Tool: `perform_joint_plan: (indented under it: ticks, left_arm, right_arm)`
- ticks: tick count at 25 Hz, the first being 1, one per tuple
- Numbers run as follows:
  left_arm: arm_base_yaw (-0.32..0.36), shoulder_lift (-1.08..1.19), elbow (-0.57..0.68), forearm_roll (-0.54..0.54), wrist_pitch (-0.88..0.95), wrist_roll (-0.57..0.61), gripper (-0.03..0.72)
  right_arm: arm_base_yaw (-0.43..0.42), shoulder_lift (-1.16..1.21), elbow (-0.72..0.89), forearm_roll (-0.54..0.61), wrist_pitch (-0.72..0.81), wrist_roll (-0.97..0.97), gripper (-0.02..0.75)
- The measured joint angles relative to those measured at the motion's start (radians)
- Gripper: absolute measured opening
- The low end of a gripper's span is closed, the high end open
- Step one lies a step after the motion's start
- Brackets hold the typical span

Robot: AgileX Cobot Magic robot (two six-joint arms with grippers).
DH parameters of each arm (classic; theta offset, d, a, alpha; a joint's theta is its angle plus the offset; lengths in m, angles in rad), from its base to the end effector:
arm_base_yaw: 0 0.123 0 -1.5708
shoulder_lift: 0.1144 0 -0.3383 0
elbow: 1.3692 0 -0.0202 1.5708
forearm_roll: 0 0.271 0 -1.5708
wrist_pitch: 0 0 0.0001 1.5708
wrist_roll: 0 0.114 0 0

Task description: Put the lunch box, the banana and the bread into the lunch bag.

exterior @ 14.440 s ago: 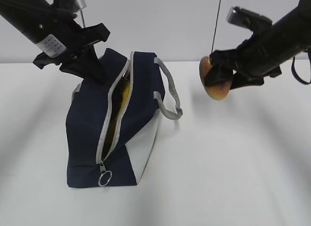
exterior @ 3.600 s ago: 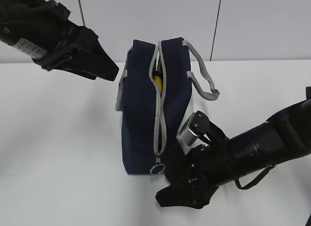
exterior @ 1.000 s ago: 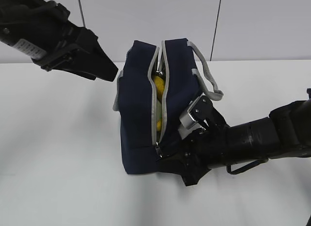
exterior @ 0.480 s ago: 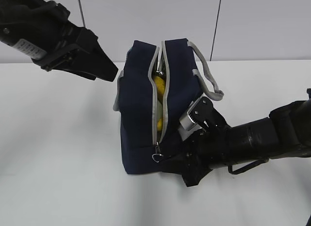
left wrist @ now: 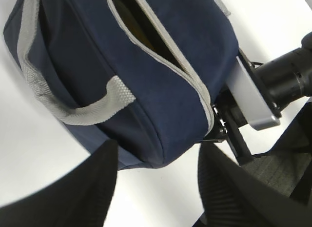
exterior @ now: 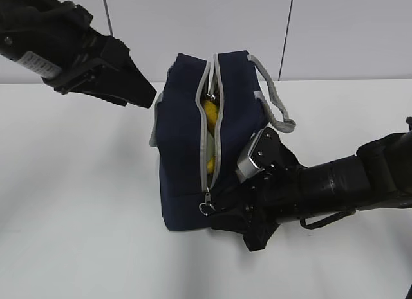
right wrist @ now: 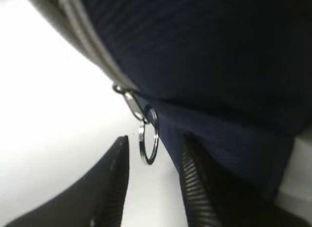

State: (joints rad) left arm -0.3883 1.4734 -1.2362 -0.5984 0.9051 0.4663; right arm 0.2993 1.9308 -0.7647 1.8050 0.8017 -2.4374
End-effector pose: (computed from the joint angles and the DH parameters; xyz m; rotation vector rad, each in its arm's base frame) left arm 0.2911 -0.1737 0.3569 0.7513 2.4164 -0.7088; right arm 0.3152 0.1807 0.1338 -1.2163 1.8912 0.7992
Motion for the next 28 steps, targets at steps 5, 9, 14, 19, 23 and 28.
perform_joint_plan:
  ticks: [5, 9, 14, 19, 23, 28]
  left_arm:
    - [0.0, 0.0, 0.0, 0.0, 0.0, 0.0, 0.38]
    - [0.0, 0.0, 0.0, 0.0, 0.0, 0.0, 0.38]
    - [0.0, 0.0, 0.0, 0.0, 0.0, 0.0, 0.38]
    - [0.0, 0.0, 0.0, 0.0, 0.001, 0.0, 0.38]
    - [0.0, 0.0, 0.0, 0.0, 0.004, 0.0, 0.38]
    - [0.0, 0.0, 0.0, 0.0, 0.007, 0.0, 0.38]
  right_arm:
    - [0.0, 0.0, 0.0, 0.0, 0.03, -0.017, 0.269]
    - [0.0, 0.002, 0.0, -0.003, 0.036, -0.02, 0.269]
    - [0.001, 0.039, 0.0, -0.006, 0.074, -0.02, 0.269]
    - [0.02, 0.051, 0.0, -0.002, 0.082, -0.026, 0.243]
    - [0.024, 0.051, -0.002, 0.0, 0.082, -0.027, 0.192]
    - [0.024, 0.051, -0.008, 0.0, 0.076, -0.03, 0.047]
